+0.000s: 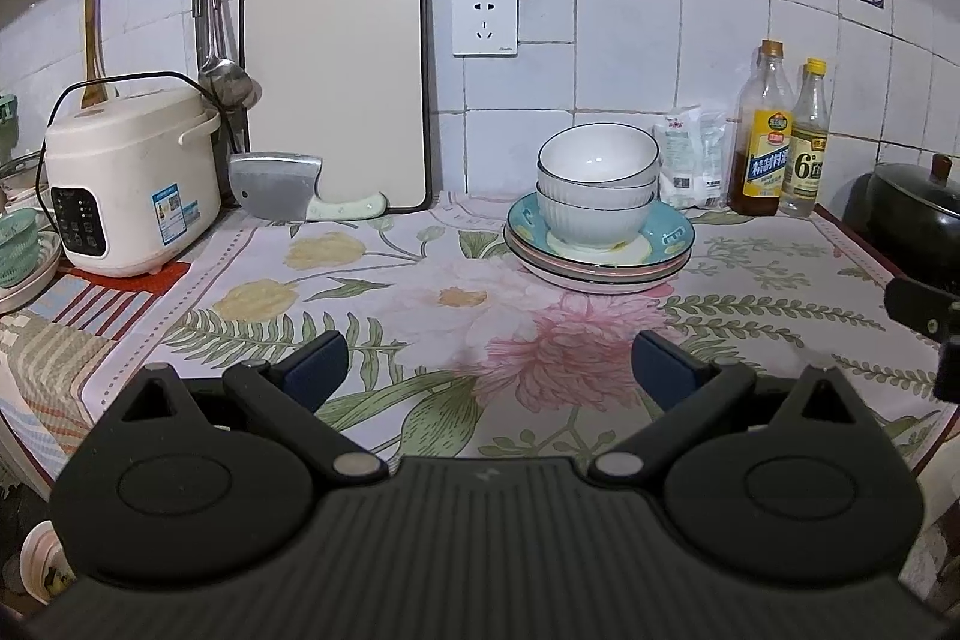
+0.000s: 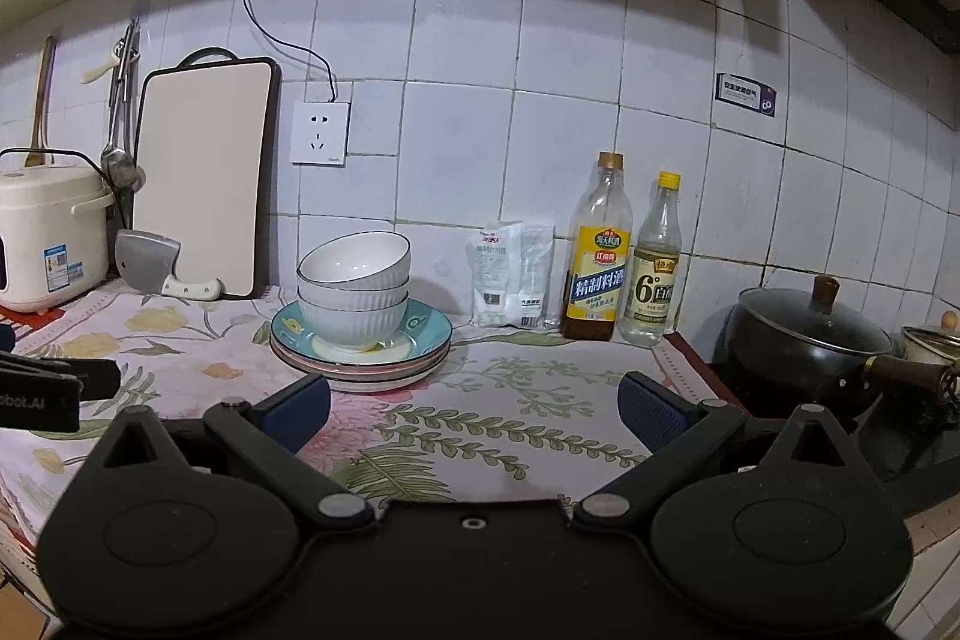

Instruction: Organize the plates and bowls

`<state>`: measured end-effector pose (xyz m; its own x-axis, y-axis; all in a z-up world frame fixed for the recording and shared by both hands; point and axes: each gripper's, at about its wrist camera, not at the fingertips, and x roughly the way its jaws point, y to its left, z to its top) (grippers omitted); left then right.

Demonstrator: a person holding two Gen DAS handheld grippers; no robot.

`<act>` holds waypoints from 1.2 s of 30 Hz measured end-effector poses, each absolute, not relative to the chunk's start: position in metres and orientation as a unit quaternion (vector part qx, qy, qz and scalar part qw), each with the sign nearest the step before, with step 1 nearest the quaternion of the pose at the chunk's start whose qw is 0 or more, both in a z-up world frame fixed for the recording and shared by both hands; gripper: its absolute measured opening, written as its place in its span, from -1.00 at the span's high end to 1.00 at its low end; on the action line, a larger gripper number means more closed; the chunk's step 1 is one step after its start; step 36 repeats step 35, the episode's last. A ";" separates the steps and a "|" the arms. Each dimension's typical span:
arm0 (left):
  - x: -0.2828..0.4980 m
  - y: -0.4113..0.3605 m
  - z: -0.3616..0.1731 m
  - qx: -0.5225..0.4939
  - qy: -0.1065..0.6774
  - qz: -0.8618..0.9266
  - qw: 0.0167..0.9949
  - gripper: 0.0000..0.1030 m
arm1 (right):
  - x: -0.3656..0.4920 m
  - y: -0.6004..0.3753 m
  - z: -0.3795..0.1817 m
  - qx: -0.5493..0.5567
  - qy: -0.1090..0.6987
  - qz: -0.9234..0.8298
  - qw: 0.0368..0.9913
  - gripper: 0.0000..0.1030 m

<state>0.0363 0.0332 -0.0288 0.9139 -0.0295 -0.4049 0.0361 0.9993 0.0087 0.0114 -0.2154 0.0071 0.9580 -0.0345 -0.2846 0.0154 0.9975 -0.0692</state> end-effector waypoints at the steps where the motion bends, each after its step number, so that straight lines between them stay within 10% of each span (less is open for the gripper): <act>1: 0.036 0.033 -0.029 0.008 0.207 -0.016 0.978 -0.99 | 0.011 -0.215 0.007 -0.033 0.145 -0.014 0.989 -1.00; 36: 0.032 0.035 -0.032 0.018 0.199 -0.019 0.980 -0.99 | 0.014 -0.211 0.006 -0.020 0.191 -0.017 0.981 -1.00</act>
